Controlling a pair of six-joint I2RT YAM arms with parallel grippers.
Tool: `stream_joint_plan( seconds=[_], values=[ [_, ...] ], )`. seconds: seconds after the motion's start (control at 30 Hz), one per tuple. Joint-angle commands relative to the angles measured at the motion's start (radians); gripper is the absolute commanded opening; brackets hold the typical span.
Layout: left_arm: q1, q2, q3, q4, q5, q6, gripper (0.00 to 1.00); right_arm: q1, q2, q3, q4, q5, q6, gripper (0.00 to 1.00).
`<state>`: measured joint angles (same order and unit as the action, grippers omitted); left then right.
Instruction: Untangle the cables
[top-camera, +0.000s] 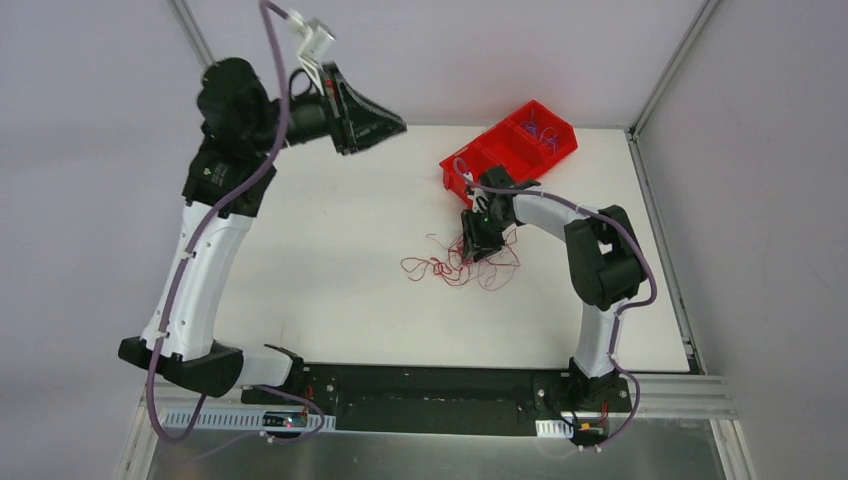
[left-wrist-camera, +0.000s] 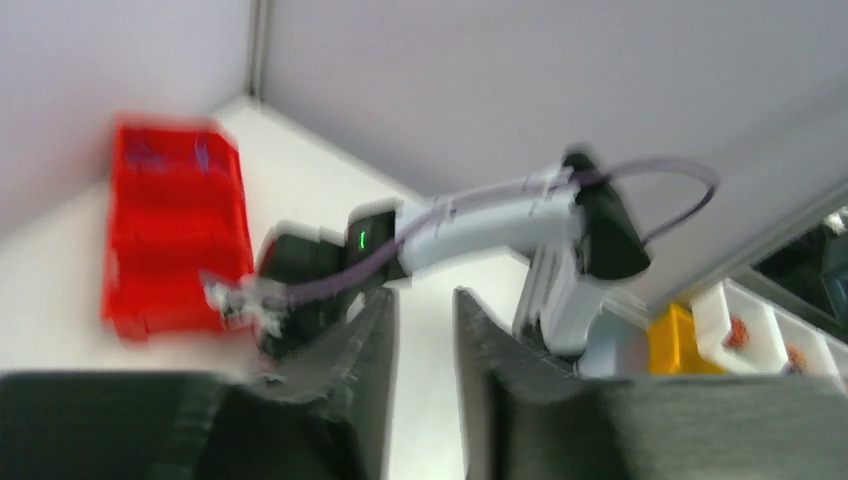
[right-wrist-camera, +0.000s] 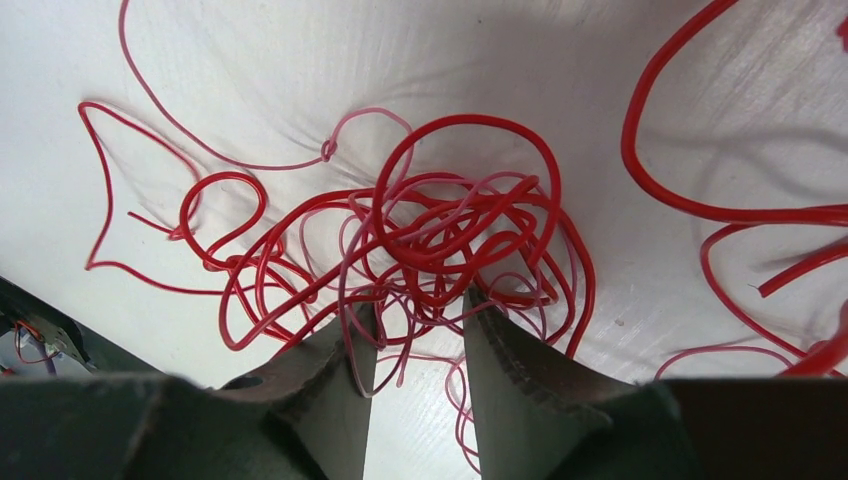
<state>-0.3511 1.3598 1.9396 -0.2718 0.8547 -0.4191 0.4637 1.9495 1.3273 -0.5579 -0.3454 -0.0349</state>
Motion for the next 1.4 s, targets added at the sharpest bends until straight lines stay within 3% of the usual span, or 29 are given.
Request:
stream_joint_plan(
  seconds=[0.0, 0.07, 0.13, 0.33, 0.53, 0.83, 0.9, 1.07, 1.23, 1.37],
  values=[
    [0.009, -0.043, -0.383, -0.095, 0.03, 0.073, 0.41, -0.001, -0.036, -0.02, -0.032, 0.034, -0.035, 0.4],
    [0.009, -0.046, -0.564, -0.095, 0.053, 0.091, 0.52, -0.001, -0.037, -0.009, -0.048, 0.015, -0.026, 0.4],
    [0.004, -0.019, -0.686, -0.094, 0.084, 0.134, 0.57, -0.001, -0.039, -0.004, -0.056, -0.004, -0.017, 0.4],
    [-0.051, 0.125, -0.802, -0.034, 0.069, 0.262, 0.58, -0.002, -0.046, -0.001, -0.046, -0.044, 0.004, 0.4],
    [-0.073, 0.322, -0.785, -0.033, 0.066, 0.399, 0.65, -0.004, -0.03, 0.022, -0.061, -0.062, 0.022, 0.4],
    [-0.177, 0.5, -0.725, -0.033, -0.083, 0.519, 0.64, -0.012, -0.009, 0.051, -0.08, -0.081, 0.033, 0.4],
    [-0.184, 0.522, -0.722, -0.033, -0.086, 0.515, 0.56, -0.014, -0.01, 0.051, -0.084, -0.081, 0.032, 0.4],
    [-0.18, 0.439, -0.739, -0.072, -0.029, 0.499, 0.0, -0.027, -0.013, 0.043, -0.091, -0.054, 0.024, 0.41],
    [-0.11, 0.129, -0.7, -0.088, 0.117, 0.306, 0.0, -0.039, -0.008, 0.034, -0.098, -0.016, 0.015, 0.46],
    [-0.028, -0.015, -0.488, -0.089, 0.202, 0.163, 0.0, -0.04, -0.003, 0.032, -0.109, -0.008, 0.013, 0.52]
  ],
)
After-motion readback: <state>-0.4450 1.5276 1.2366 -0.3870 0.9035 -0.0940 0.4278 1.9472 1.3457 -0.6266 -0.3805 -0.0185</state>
